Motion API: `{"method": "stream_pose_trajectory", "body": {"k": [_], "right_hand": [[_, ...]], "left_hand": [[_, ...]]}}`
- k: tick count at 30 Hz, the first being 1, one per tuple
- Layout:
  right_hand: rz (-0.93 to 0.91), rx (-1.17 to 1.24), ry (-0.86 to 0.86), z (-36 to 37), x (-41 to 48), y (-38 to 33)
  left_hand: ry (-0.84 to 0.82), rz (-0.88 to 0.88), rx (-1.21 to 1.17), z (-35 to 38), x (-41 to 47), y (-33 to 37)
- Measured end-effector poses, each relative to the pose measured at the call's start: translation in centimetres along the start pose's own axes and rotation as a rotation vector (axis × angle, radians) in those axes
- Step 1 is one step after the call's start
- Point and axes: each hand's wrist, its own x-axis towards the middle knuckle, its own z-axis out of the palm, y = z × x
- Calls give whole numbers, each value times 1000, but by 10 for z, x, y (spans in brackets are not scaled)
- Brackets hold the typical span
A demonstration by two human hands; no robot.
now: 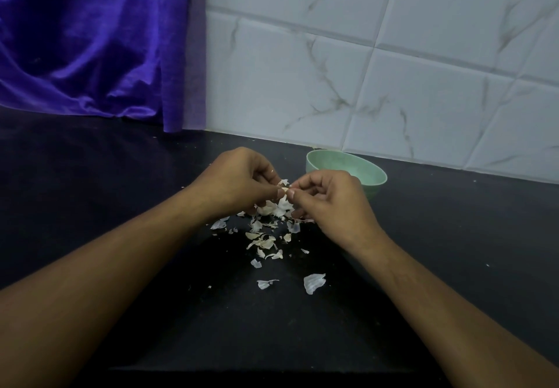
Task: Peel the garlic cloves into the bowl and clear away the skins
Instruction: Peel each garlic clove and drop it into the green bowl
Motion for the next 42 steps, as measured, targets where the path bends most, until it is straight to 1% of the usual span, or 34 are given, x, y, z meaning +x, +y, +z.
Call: {"method": "stream_pose_trajectory", "body": {"k": [3, 5, 8, 11, 14, 17, 21, 27, 29, 31, 34, 37, 42], "right_hand": [[-44, -122, -2, 0, -1, -1], [-68, -187, -1, 0, -1, -2], [-90, -227, 13, -1, -2, -2], [-115, -269, 12, -1, -3, -3], [-111, -274, 8, 0, -4, -3], [-69, -212, 14, 1, -3, -4], [-56, -201, 12, 1, -4, -7], [-44, -147, 69, 0, -6, -9], [-19, -95, 83, 1, -6, -9], [27, 20, 88, 0, -5, -9], [78, 163, 51, -3, -5, -7], [111, 257, 5, -4, -4, -7], [105, 272, -34, -6, -3, -9]], "left_hand": [[22, 20, 53, 0, 1, -1], [40, 76, 134, 2, 1, -3], [67, 161, 266, 6, 0, -3], [97, 198, 393, 6, -4, 1], [124, 241, 512, 6, -6, 4], [146, 262, 569, 6, -7, 5], [161, 269, 554, 7, -7, 6], [200, 317, 516, 10, -8, 7], [217, 338, 508, 11, -8, 8], [232, 364, 481, 11, -8, 8], [233, 373, 429, 9, -8, 6], [225, 357, 351, 7, -5, 3], [230, 355, 304, 3, -1, -1]]}}
